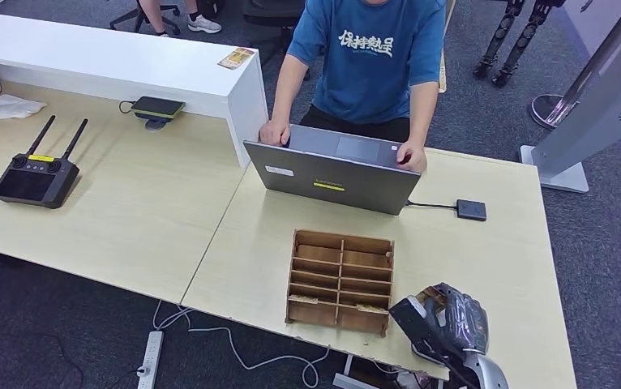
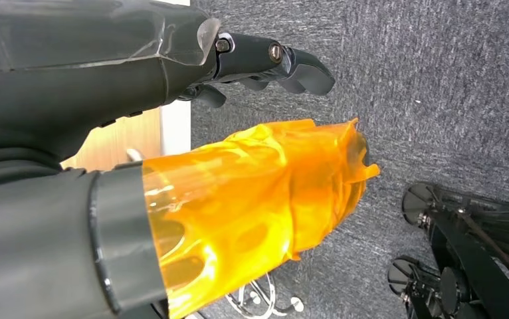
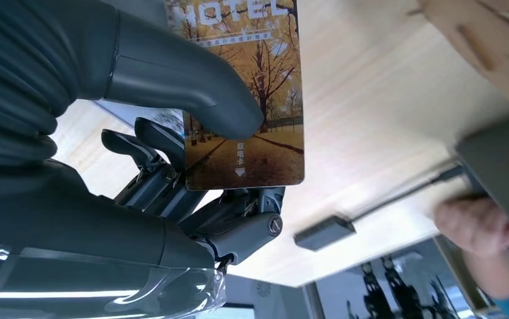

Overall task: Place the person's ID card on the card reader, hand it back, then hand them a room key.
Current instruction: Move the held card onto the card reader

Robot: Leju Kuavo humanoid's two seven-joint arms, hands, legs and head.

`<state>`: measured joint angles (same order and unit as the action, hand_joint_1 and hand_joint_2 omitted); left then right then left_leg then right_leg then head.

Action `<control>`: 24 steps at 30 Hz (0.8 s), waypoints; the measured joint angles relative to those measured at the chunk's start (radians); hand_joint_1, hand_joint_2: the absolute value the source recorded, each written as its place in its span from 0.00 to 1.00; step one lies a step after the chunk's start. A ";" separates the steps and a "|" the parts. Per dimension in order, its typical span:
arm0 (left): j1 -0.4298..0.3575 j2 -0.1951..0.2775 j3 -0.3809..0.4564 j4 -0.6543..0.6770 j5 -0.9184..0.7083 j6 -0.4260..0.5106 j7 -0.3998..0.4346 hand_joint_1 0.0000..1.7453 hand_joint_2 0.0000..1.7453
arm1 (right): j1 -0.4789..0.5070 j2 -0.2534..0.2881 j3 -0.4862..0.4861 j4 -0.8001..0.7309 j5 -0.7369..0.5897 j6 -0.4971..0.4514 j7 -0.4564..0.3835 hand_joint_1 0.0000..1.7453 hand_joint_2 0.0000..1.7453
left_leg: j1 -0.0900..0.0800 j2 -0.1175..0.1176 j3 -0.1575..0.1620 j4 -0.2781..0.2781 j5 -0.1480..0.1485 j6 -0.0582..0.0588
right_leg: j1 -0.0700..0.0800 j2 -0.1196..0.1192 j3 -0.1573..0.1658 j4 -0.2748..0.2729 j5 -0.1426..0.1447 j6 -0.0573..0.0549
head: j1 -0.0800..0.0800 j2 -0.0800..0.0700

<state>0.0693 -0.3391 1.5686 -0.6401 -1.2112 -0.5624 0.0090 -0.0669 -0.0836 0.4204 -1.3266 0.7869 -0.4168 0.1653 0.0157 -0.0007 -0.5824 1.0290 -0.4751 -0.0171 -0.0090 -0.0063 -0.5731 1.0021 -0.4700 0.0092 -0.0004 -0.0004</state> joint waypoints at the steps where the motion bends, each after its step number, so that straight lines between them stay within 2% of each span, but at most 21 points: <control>1: 0.000 0.000 0.000 0.000 -0.001 0.000 -0.001 0.00 0.00 | 0.000 0.000 0.000 -0.007 0.003 -0.012 -0.007 1.00 1.00 | 0.000 0.000 0.000 0.000 0.000 0.000 | 0.000 0.000 0.000 0.000 0.000 0.000 | 0.000 0.000; 8: 0.000 0.000 0.000 0.000 -0.011 -0.004 -0.011 0.00 0.00 | 0.004 0.002 -0.004 -0.063 0.018 -0.063 -0.046 1.00 1.00 | 0.000 0.000 -0.002 0.000 0.000 0.000 | 0.000 0.000 -0.002 0.000 0.000 0.000 | 0.000 0.000; 17: 0.000 0.000 0.000 -0.001 -0.020 -0.010 -0.014 0.00 0.00 | -0.003 0.002 -0.019 -0.119 0.016 -0.079 -0.065 1.00 1.00 | 0.000 0.000 -0.003 0.000 0.000 0.000 | 0.000 0.000 -0.003 0.000 0.000 0.000 | 0.000 0.000; 21: 0.000 0.000 0.000 -0.004 -0.045 -0.020 -0.020 0.00 0.00 | -0.043 0.002 -0.035 -0.127 0.016 -0.092 -0.072 1.00 1.00 | 0.000 0.000 -0.003 0.000 0.000 0.000 | 0.000 0.000 -0.003 0.000 0.000 0.000 | 0.000 0.000; 24: 0.000 0.000 0.000 -0.014 -0.077 -0.037 -0.027 0.00 0.00 | -0.112 0.002 -0.047 -0.105 0.013 -0.086 -0.070 1.00 1.00 | 0.000 0.000 -0.003 0.000 0.001 0.000 | 0.000 0.000 -0.003 0.000 0.001 0.000 | 0.000 0.000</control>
<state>0.0695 -0.3390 1.5686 -0.6542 -1.2886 -0.5990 -0.0181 -0.1788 -0.0816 0.3736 -1.4314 0.7998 -0.5025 0.0951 0.0155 -0.0003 -0.5856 1.0290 -0.4746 -0.0170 -0.0091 -0.0059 -0.5760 1.0023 -0.4692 0.0096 -0.0004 -0.0004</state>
